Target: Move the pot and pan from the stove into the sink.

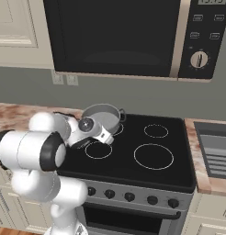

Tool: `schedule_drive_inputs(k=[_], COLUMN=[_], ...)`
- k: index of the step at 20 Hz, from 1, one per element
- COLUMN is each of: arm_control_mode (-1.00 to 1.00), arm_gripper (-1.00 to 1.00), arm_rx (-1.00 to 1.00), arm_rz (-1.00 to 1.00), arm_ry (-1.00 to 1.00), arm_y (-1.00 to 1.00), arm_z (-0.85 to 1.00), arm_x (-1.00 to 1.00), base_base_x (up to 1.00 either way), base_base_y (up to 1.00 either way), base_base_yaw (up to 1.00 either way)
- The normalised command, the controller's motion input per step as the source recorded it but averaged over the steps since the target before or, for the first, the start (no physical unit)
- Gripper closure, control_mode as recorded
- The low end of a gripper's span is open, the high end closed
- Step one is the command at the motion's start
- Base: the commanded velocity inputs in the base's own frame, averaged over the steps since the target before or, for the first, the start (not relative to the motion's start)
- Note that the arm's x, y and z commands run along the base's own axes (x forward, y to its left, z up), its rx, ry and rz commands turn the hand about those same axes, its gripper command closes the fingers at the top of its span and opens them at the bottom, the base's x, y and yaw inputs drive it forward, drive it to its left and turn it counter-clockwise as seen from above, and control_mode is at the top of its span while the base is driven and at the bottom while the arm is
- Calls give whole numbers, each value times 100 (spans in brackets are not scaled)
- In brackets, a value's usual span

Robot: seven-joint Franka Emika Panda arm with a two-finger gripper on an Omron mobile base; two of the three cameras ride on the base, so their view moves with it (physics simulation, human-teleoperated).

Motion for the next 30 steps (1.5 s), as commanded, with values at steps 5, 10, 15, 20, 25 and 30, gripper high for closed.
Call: schedule_drive_inputs(k=[5, 10, 15, 20, 25, 30], arm_control_mode=[-100, -100, -100, -100, -100, -100], arm_gripper=[100, 100, 100, 100, 100, 100], arm_rx=[0, 0, -3, -9, -11, 0], arm_rz=[0, 0, 0, 0, 1, 6], arm_ry=[4, 11, 18, 21, 17, -10], arm_y=[0, 0, 0, 0, -4, -24], arm_z=[88, 86, 86, 63, 40, 11], arm_x=[-46, -48, -50, -62, -82, -88], base_base_x=[0, 0, 0, 0, 0, 0], base_base_y=[0, 0, 0, 0, 0, 0], base_base_yaw=[0, 0, 0, 0, 0, 0])
